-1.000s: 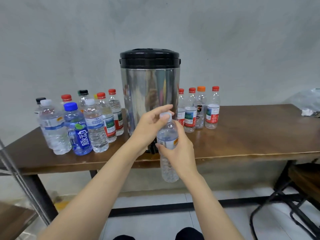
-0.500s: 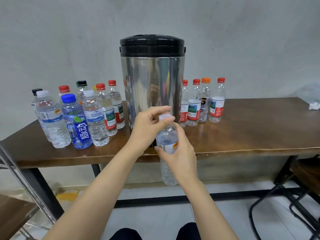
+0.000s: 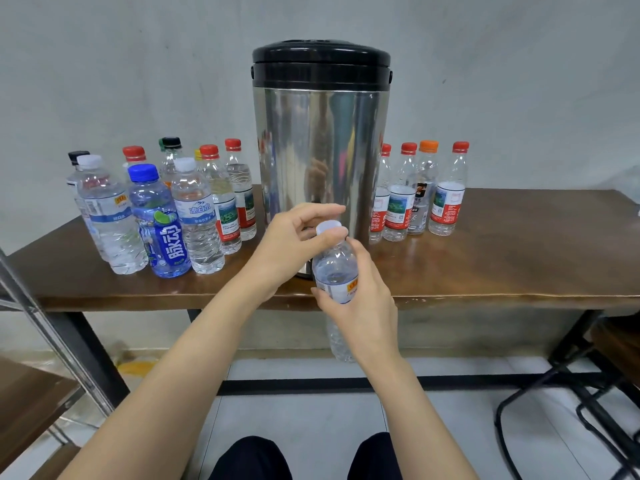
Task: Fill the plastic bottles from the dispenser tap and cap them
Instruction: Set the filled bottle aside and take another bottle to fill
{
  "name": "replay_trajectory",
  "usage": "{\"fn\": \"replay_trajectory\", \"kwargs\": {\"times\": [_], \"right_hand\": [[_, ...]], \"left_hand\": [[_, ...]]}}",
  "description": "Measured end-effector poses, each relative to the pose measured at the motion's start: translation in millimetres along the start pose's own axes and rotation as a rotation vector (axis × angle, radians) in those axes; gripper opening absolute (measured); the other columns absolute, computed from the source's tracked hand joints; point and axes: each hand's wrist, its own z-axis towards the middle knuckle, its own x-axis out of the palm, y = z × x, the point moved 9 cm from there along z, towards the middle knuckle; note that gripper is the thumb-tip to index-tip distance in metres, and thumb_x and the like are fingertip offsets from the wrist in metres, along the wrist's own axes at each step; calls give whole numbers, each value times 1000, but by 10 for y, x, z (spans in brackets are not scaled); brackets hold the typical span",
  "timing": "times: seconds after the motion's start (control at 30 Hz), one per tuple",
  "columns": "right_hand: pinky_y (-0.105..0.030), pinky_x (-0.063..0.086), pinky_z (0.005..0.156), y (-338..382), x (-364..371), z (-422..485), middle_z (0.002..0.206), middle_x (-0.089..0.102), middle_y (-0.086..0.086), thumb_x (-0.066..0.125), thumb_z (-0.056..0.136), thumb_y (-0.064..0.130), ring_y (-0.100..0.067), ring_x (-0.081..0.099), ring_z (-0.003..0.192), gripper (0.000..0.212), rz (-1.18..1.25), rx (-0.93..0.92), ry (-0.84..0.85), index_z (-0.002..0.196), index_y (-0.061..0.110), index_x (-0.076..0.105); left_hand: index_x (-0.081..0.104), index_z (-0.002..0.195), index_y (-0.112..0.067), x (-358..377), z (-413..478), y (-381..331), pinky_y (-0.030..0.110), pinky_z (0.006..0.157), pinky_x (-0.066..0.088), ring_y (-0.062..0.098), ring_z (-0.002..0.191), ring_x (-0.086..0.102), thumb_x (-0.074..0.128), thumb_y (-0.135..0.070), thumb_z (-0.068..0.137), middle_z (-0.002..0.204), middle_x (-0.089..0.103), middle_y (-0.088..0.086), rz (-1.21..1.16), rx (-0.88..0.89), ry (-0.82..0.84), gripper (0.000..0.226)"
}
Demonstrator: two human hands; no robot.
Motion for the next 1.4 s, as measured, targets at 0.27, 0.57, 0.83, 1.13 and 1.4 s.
{"fn": "replay_trajectory", "kwargs": {"times": [0.27,0.57,0.83,1.13,1.4], "right_hand": [[-26,47,83,-50,126,-2,135,52,19,79,79,39,-4,53,115,84,-3,8,18,146,39,30],[-41,52,86,-621,166,-179,141,44,18,79,80,35,-11,55,115,80,29,206,-46,144,41,32],[-31,46,73,-960,529,-380,135,42,9,77,83,33,-18,57,110,81,-104,341,75,147,37,29],[-37,53,79,-933,789,-322,134,43,12,79,82,31,-15,57,111,81,-30,362,105,146,39,30],[-25,43,81,-859,910,-282,137,42,19,79,81,28,-1,48,108,79,143,335,67,145,38,33]], "left_hand": [[74,104,-17,-255,-41,128,13,78,50,1,92,68,72,-9,86,99,75,-6,-141,-34,-191,19],[71,115,-4,-885,-9,1291,9,78,46,15,99,64,73,-12,88,113,70,6,209,-298,-415,29],[68,119,-7,-962,-42,1872,30,98,41,23,114,58,69,-14,91,124,66,9,618,-383,-244,28],[68,117,-9,-826,30,1159,24,96,42,19,112,59,63,-15,95,117,66,5,588,5,-305,23],[62,130,-18,-161,143,369,16,95,42,-2,108,56,60,-23,97,120,65,-7,537,284,48,34]]}}
